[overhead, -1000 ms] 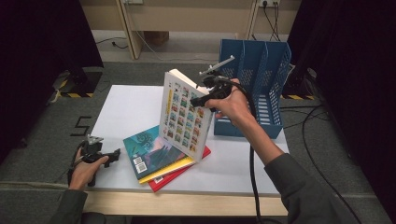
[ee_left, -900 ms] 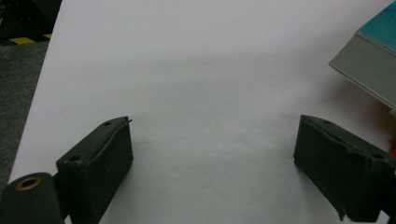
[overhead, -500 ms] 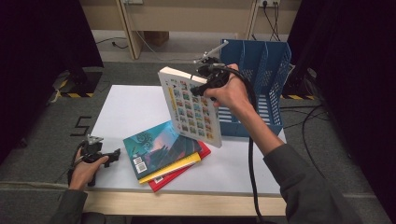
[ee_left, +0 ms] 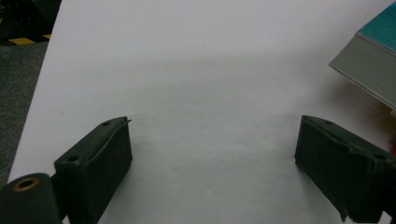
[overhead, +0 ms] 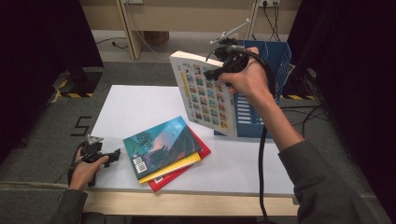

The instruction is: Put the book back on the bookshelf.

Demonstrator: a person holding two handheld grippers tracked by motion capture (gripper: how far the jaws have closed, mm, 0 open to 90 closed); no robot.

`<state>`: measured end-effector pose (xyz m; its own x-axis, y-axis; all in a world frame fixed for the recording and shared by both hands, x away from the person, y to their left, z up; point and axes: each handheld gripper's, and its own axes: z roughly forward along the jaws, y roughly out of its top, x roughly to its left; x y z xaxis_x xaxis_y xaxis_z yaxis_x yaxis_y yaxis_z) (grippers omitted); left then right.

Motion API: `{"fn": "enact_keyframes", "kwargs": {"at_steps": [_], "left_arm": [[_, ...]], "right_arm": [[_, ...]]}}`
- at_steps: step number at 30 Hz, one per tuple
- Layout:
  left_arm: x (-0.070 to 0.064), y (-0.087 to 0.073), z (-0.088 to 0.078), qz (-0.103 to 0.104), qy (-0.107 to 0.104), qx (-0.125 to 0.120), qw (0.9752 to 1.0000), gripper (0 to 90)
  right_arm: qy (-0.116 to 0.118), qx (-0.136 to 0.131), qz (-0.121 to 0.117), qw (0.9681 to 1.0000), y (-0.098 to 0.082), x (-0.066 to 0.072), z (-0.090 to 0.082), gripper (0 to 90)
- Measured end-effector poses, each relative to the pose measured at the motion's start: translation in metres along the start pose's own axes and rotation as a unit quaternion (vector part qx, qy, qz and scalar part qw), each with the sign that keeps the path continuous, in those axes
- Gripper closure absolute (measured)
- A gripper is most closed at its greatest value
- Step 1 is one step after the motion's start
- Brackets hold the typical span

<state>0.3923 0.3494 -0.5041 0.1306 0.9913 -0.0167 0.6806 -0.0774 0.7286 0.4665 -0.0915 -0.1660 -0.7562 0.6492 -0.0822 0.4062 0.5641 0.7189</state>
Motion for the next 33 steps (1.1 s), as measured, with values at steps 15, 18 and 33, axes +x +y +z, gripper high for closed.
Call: {"fn": "enact_keyframes", "kwargs": {"at_steps": [15,18,33], "left_arm": [[0.000,0.000,0.000,0.000,0.001,0.000,1.0000,9.5],[0.000,0.000,0.000,0.000,0.001,0.000,1.0000,9.4],[0.000,0.000,0.000,0.000,0.000,0.000,1.0000,9.1]], "right_arm": [[-0.066,-0.023,0.041,0.9967,-0.010,-0.040,-0.048,74.0],[-0.085,-0.020,0.056,0.9946,-0.014,-0.054,-0.049,74.0],[-0.123,-0.012,0.124,0.9846,-0.026,-0.097,-0.014,74.0]]}}
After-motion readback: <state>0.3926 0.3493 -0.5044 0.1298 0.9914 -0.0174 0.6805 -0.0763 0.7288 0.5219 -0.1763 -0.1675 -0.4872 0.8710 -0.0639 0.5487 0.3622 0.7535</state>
